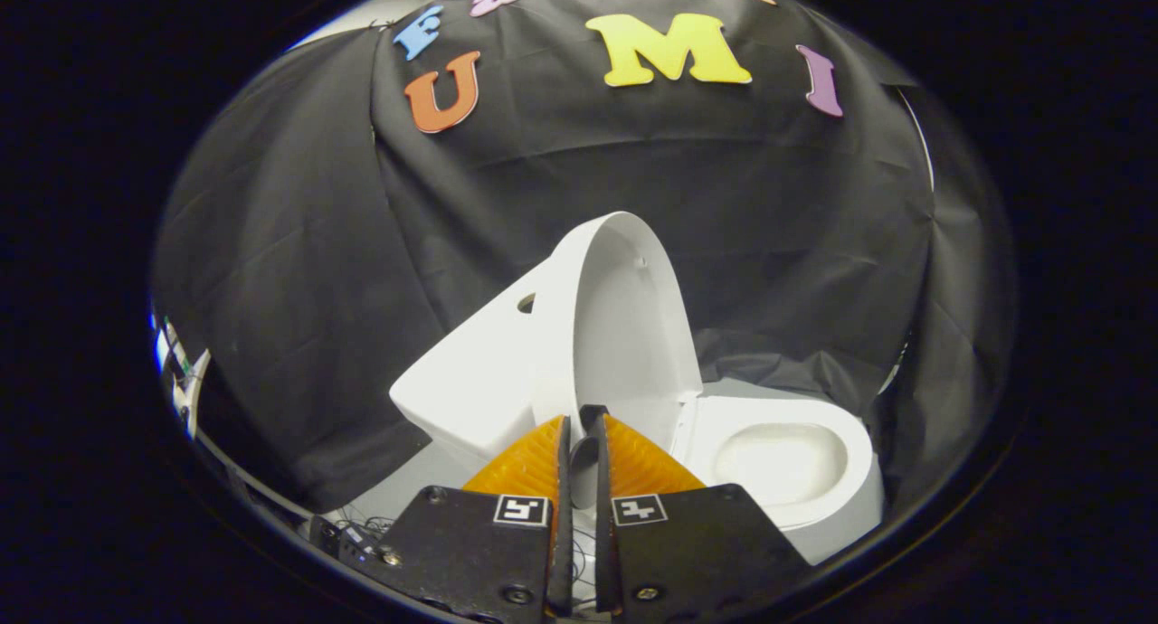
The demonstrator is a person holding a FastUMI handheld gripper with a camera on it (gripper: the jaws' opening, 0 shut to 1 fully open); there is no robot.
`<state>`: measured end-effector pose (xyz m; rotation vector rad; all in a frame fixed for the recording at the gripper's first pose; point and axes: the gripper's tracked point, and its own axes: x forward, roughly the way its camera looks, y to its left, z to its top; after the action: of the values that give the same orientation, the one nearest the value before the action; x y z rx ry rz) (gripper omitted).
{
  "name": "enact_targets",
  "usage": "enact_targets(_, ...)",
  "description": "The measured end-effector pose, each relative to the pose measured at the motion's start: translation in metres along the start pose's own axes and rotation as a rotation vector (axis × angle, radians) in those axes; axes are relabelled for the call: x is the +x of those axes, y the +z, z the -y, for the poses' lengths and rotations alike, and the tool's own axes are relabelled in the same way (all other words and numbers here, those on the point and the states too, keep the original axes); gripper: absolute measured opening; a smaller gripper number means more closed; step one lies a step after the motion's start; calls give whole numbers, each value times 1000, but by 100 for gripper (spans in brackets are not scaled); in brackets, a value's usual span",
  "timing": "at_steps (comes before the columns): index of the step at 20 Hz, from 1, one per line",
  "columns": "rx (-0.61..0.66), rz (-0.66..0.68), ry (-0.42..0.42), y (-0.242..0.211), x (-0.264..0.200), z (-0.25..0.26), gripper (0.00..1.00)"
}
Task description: Open the toilet lid.
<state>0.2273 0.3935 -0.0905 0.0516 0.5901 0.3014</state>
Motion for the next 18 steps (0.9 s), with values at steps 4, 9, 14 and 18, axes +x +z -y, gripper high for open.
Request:
enact_targets(4, 10, -12, -12, -1, 0, 3, 14)
enact_targets(9, -3, -3, 28, 9, -19, 1, 34)
enact_targets(14, 18, 42, 15, 13, -45, 22, 80)
enact_targets(18, 27, 82, -6, 13, -65, 49, 82)
